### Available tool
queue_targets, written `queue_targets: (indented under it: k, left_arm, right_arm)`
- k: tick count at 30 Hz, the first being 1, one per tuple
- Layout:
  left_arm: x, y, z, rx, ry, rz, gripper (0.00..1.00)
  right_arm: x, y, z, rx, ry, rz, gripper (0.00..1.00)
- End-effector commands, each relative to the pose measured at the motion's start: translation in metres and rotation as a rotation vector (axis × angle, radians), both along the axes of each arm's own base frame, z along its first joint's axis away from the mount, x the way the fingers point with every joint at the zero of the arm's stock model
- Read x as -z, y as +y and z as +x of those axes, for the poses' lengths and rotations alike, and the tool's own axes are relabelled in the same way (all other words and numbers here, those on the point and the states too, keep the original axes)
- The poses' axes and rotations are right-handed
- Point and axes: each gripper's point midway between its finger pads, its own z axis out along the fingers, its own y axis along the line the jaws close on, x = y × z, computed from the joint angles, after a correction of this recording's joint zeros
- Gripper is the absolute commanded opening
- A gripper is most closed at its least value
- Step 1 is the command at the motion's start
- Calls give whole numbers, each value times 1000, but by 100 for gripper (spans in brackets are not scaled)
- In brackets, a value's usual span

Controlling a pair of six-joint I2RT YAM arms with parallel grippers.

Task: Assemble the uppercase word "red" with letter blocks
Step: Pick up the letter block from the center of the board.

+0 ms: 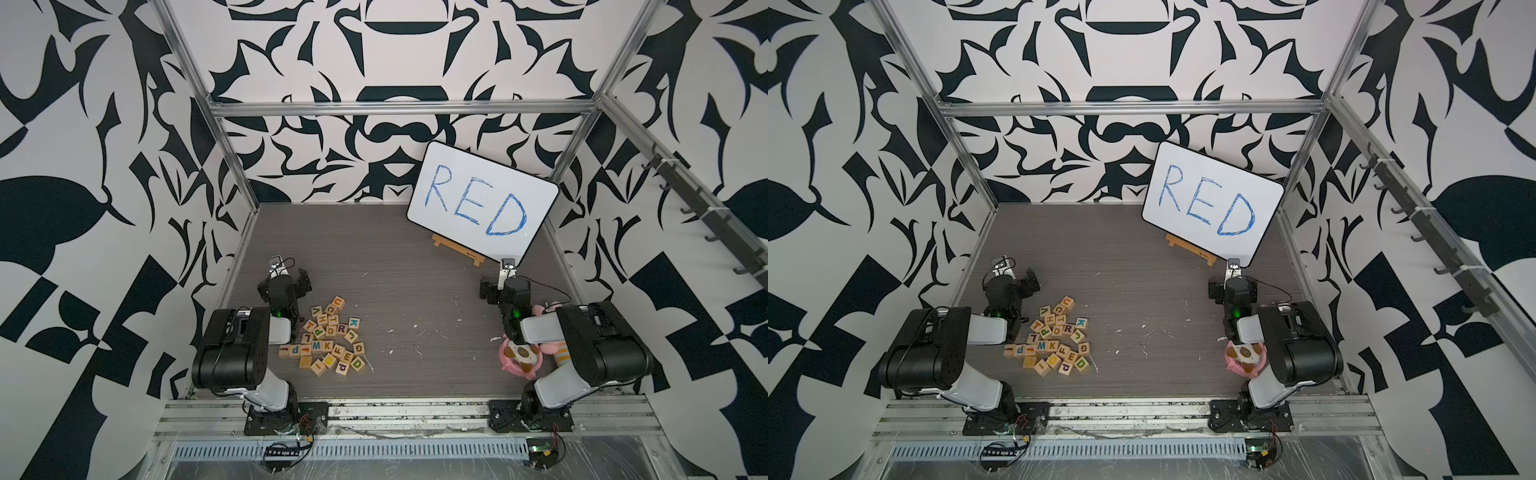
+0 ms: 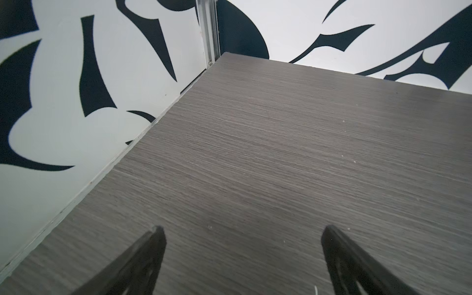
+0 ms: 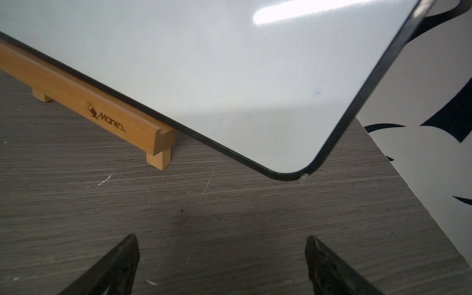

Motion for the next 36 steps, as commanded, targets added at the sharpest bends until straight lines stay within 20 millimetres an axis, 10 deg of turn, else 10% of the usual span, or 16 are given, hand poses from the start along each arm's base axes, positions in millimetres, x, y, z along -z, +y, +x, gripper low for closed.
queue_targets:
  k: [1,36]
  left_arm:
    - [-7,-2,5,16,-17,-25,99]
    - [-8,-2,4,19,-23,-23,100]
  right_arm:
    - [-24,-3,11,24,-80,15,100]
    - [-44,0,8,10,-103,13,100]
